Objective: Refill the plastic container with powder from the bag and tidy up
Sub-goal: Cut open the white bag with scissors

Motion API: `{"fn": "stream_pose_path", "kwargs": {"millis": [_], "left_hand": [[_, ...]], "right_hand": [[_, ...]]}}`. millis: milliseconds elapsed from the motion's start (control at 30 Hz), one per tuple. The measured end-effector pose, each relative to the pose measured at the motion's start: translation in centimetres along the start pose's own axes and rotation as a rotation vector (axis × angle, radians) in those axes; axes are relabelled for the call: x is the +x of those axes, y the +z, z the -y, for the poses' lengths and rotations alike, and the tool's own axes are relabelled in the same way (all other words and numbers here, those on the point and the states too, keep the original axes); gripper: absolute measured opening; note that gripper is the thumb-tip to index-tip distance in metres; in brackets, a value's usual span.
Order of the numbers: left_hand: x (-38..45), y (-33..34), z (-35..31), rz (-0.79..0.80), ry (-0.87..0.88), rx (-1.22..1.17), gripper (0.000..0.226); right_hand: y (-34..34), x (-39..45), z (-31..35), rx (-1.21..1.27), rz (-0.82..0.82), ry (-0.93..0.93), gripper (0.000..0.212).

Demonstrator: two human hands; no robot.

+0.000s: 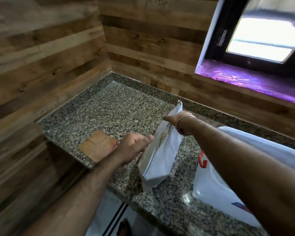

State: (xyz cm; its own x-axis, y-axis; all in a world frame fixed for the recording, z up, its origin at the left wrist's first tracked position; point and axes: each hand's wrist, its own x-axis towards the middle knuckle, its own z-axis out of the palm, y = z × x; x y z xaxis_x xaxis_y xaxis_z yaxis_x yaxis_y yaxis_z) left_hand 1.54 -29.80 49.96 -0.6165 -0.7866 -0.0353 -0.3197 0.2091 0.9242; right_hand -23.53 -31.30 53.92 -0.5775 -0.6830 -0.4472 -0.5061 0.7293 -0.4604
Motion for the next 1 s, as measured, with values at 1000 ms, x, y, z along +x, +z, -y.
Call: {"fn": "stream_pose_path", "kwargs": {"millis": [1000], "left_hand": [[15.4,-9.0,-14.1,-0.147,-0.416,-0.581,0.062]], "right_hand": [[-16.9,-13.0,6.7,0.033,-0.741,-0.903,0.053]]}}
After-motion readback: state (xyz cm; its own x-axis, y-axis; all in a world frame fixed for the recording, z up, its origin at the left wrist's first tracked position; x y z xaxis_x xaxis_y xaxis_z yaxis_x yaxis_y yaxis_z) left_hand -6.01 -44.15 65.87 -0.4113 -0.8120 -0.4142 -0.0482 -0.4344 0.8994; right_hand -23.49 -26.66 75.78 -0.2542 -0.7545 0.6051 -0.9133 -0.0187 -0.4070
